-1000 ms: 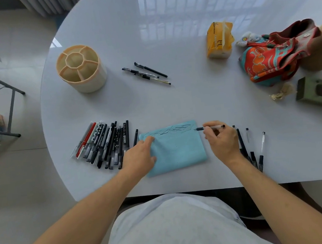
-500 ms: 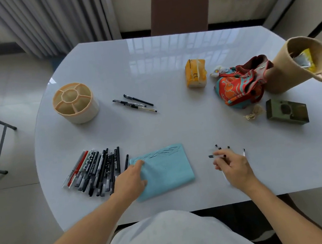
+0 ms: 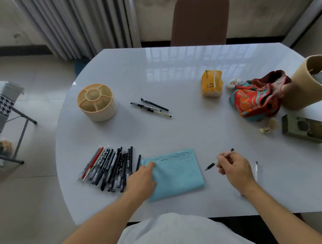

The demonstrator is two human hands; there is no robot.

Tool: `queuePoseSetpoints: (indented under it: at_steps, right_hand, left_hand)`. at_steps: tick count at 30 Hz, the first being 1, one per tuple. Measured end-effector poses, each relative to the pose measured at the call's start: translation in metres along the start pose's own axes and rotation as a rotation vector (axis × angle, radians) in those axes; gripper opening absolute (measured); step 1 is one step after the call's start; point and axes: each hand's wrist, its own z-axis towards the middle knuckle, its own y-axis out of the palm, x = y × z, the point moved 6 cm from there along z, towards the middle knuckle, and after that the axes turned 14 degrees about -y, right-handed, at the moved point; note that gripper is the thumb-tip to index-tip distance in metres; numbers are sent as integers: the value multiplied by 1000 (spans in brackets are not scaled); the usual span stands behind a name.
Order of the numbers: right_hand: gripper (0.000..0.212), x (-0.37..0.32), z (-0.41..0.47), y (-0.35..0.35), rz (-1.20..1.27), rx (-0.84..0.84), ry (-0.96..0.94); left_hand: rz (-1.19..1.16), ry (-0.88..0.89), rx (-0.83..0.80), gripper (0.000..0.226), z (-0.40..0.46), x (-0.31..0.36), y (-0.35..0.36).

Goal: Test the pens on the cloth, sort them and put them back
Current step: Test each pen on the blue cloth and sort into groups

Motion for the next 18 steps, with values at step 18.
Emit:
queuePoseSetpoints:
  at_steps: [18]
  right_hand:
    - [38,-100,-21,254,-425,-559,-839]
  left_hand:
    - [-297,-200,90,28,-84,-133,2]
